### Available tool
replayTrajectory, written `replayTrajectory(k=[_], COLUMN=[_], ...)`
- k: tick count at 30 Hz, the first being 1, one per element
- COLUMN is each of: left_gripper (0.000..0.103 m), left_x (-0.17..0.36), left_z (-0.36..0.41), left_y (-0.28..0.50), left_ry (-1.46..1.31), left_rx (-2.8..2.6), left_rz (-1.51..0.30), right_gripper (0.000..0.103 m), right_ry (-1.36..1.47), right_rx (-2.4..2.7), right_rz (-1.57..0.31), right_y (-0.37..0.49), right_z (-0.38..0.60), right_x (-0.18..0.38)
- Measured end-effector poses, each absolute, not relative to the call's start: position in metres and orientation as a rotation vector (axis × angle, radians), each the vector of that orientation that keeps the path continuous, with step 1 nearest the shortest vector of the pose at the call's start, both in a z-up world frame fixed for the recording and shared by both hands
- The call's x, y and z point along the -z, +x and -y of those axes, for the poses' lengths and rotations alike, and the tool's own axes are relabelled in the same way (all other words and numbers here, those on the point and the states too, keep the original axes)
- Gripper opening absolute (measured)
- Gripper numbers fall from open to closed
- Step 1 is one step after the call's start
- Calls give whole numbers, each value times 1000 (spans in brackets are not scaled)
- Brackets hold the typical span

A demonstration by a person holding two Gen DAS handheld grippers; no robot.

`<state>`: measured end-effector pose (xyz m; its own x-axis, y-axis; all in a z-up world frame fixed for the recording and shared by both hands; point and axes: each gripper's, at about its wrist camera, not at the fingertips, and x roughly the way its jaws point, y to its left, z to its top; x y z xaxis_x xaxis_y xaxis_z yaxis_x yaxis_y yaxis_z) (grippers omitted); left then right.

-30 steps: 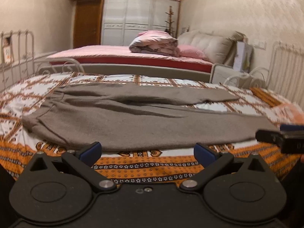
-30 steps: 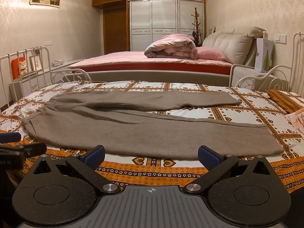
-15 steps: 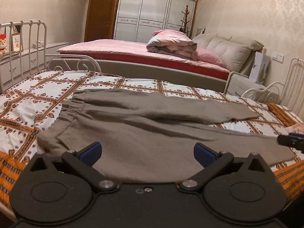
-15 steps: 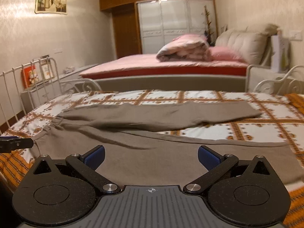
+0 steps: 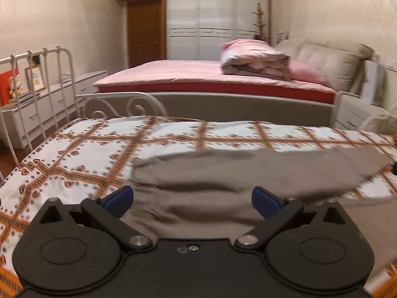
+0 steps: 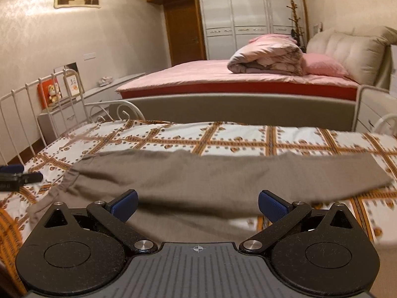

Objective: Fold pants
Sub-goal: 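Grasp the waistband with the left gripper while the right gripper grasps the waistband edge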

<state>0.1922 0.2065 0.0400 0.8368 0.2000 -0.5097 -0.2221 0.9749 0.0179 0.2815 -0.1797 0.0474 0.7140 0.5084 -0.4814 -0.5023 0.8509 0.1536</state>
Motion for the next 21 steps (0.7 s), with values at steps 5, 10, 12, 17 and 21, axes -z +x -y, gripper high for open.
replayTrajectory(k=[5,10,12,17,21], left_gripper=[64,64,64,64,71], left_x=[-20,11,21,43,53], left_z=[-261,-305,-316,-329,-338], left_y=[253,300,316,360,385], left_ry=[29,-5,-27,-23,27], left_rx=[-235,-253,-260,-219,-208], left_rz=[-656,-712,-725,-795,-835], right_gripper=[103,73,73,73,73], right_ry=[-65,-156,-173,-258,-344], right_rx=[-612,-663,-676,-725,-774], right_rz=[-537,-585,-591,-605,-629], right_y=[345,415,437,488,520], right_z=[145,102,87,45,22], right_x=[-39,-12,-1,26,48])
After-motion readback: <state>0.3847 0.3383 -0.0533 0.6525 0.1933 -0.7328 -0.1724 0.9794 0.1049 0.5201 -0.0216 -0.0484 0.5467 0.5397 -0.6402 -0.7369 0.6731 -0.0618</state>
